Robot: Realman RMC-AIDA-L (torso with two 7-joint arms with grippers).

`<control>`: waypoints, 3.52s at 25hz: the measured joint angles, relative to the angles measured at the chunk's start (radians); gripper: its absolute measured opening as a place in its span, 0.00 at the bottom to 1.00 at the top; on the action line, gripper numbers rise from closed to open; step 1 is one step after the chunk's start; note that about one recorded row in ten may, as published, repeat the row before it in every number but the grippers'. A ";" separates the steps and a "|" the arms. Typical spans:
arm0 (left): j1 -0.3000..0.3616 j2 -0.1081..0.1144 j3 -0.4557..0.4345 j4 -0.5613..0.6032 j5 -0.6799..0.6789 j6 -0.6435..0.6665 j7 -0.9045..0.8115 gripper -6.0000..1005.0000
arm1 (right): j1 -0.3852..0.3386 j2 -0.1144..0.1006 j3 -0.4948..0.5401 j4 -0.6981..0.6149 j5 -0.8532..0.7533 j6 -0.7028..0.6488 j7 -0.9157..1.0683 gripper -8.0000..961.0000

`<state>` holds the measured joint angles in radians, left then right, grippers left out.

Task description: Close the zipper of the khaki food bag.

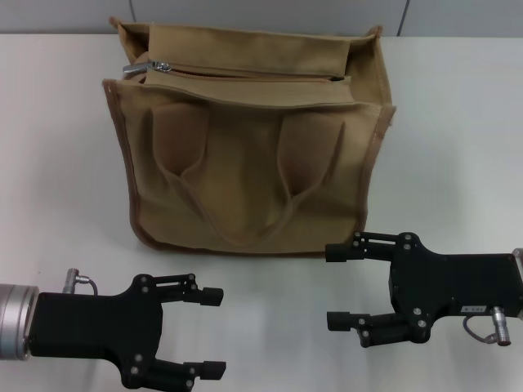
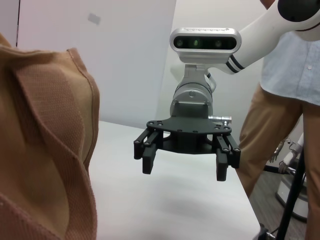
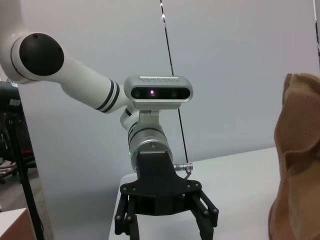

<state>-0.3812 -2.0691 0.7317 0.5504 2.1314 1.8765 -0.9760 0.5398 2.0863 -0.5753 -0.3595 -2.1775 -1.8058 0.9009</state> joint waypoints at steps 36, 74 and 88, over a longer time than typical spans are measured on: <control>-0.002 -0.003 -0.325 -0.162 -0.493 -0.361 0.182 0.82 | -0.024 0.001 0.028 0.149 0.049 0.034 -0.162 0.84; 0.014 0.001 0.009 0.085 -0.530 -0.448 -0.060 0.78 | -0.008 0.003 0.042 0.228 0.064 0.142 -0.223 0.84; -0.012 -0.010 0.011 0.034 -0.712 -0.449 -0.059 0.78 | -0.004 0.003 0.041 0.240 0.068 0.155 -0.235 0.83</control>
<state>-0.3931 -2.0788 0.7427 0.5845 1.4196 1.4273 -1.0351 0.5353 2.0892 -0.5338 -0.1190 -2.1096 -1.6512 0.6658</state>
